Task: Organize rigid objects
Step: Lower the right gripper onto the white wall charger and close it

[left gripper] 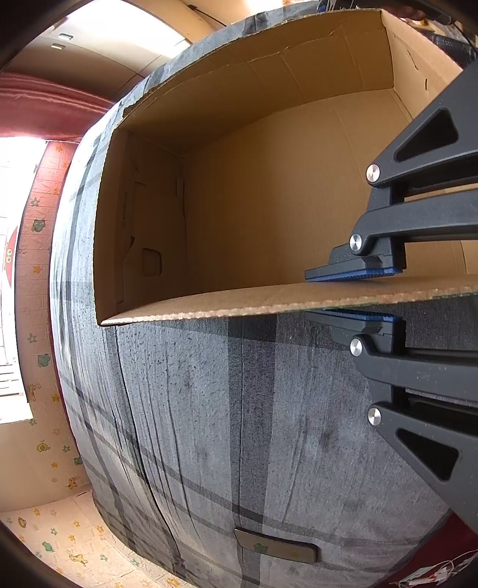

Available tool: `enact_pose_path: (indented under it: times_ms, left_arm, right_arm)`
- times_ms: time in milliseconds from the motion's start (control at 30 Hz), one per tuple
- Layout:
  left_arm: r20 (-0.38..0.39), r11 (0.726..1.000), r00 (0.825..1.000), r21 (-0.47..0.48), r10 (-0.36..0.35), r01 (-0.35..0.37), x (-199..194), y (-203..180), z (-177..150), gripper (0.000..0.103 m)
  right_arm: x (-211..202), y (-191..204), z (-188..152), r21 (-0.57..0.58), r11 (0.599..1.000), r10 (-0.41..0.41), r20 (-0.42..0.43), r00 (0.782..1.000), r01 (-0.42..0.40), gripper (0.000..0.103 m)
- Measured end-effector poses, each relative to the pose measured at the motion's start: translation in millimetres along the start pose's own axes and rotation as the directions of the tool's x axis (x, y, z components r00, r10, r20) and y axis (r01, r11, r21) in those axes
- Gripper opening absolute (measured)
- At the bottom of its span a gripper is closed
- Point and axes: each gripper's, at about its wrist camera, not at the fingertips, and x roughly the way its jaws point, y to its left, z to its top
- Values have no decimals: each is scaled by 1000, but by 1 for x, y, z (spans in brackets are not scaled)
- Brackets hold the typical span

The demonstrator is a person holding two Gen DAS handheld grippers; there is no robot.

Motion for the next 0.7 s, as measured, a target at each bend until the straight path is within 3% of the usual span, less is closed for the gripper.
enact_pose_path:
  times_ms: [33, 100, 300, 333, 433, 700]
  left_arm:
    - [0, 1000, 1000, -1, 0, 0, 0, 0, 0, 15]
    - [0, 1000, 1000, -2, -1, 1, 0, 0, 0, 15]
    - [2, 1000, 1000, -5, 0, 0, 0, 1, 0, 15]
    - [3, 1000, 1000, -5, 0, 0, 0, 1, 0, 15]
    - [3, 1000, 1000, -7, 0, 0, 0, 1, 0, 15]
    - [3, 1000, 1000, -8, 0, 0, 0, 1, -1, 15]
  right_arm:
    - [3, 1, 0, -1, 1000, 9, -14, 1000, -9, 77]
    - [5, 1, -1, 15, 998, 59, -28, 998, -59, 65]
    - [-5, -2, 0, 12, 998, 67, 2, 998, -67, 52]
    - [-8, -2, -1, -4, 999, 48, 17, 999, -48, 33]
    - [-13, 3, 1, -58, 998, -9, 43, 999, 12, 2]
    - [-13, -2, 0, -29, 999, 39, 33, 999, -38, 3]
